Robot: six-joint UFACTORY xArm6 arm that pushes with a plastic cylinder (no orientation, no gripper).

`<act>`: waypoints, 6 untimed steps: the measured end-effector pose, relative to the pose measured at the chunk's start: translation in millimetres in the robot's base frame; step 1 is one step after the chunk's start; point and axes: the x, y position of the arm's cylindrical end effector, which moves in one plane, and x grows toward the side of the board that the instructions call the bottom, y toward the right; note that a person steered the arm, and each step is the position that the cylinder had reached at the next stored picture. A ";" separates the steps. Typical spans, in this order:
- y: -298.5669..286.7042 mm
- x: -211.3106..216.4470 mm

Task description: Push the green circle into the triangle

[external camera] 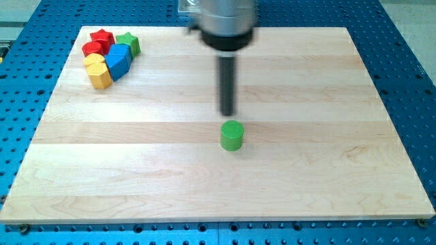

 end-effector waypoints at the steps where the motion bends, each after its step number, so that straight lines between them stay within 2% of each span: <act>1: 94.8 0.3; 2: 97.6 36.1; 3: 41.4 71.2; 5: -97.4 68.4; 6: -118.4 68.4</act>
